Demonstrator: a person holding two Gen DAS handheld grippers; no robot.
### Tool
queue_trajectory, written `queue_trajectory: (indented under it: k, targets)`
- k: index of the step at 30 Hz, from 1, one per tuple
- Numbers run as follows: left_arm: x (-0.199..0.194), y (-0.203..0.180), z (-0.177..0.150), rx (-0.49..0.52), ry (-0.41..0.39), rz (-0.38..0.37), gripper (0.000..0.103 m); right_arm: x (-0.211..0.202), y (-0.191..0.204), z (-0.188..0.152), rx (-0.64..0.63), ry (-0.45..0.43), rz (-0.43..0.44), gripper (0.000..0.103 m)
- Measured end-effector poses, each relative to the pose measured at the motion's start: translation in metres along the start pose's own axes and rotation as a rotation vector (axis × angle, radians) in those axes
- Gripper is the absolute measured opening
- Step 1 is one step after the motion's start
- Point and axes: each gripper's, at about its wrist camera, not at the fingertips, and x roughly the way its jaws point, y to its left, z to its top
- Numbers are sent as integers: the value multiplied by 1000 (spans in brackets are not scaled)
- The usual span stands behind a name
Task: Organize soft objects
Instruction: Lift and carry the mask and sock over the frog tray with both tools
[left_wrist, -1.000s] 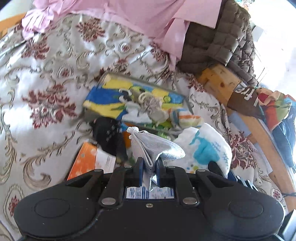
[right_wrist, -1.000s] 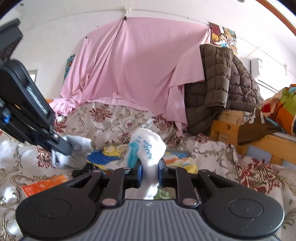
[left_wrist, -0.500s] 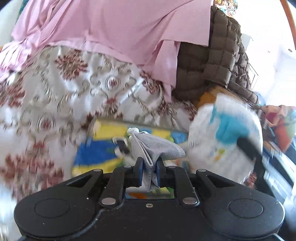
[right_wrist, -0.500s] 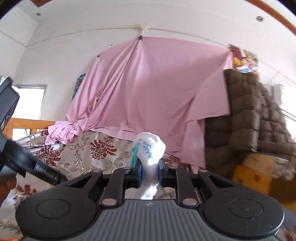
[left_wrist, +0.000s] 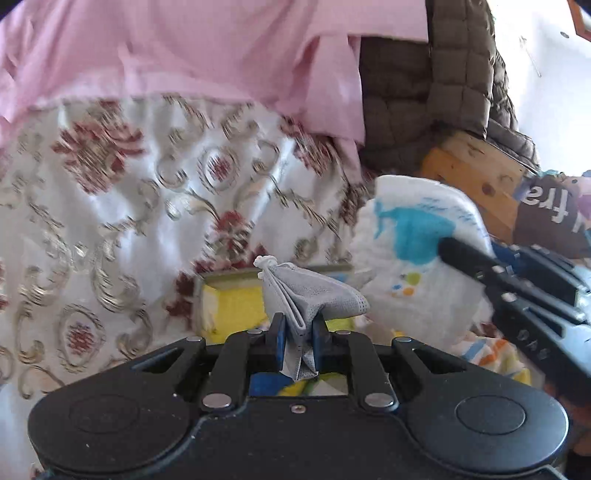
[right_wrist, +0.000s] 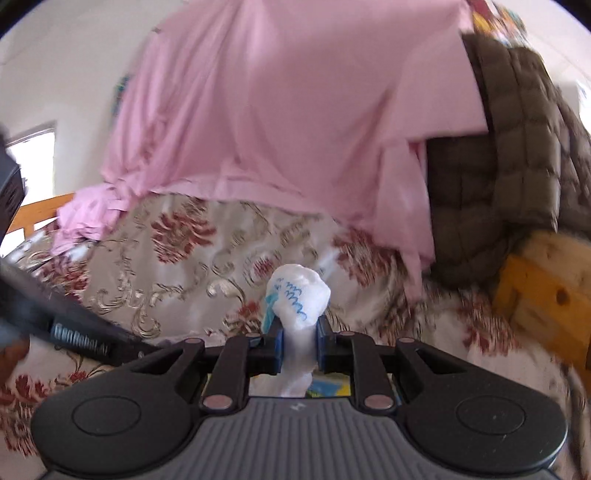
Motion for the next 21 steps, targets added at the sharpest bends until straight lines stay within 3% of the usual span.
queue_trajectory:
  k: [3, 8, 10, 13, 16, 21]
  targets:
    - [12, 6, -2, 30, 18, -28, 16, 14, -2, -4, 65, 80, -43, 19]
    - [45, 22, -34, 21, -26, 22, 16, 32, -3, -20, 112, 152, -83, 19]
    - [55, 28, -47, 14, -2, 42, 16, 38, 0, -24, 142, 172, -93, 19]
    - [63, 31, -58, 21, 40, 29, 17, 43, 7, -25, 128, 188, -101, 20]
    - [67, 26, -63, 73, 29, 36, 18, 48, 13, -28, 82, 201, -115, 20]
    - [77, 29, -67, 57, 47, 32, 18, 51, 11, -31, 83, 225, -136, 23]
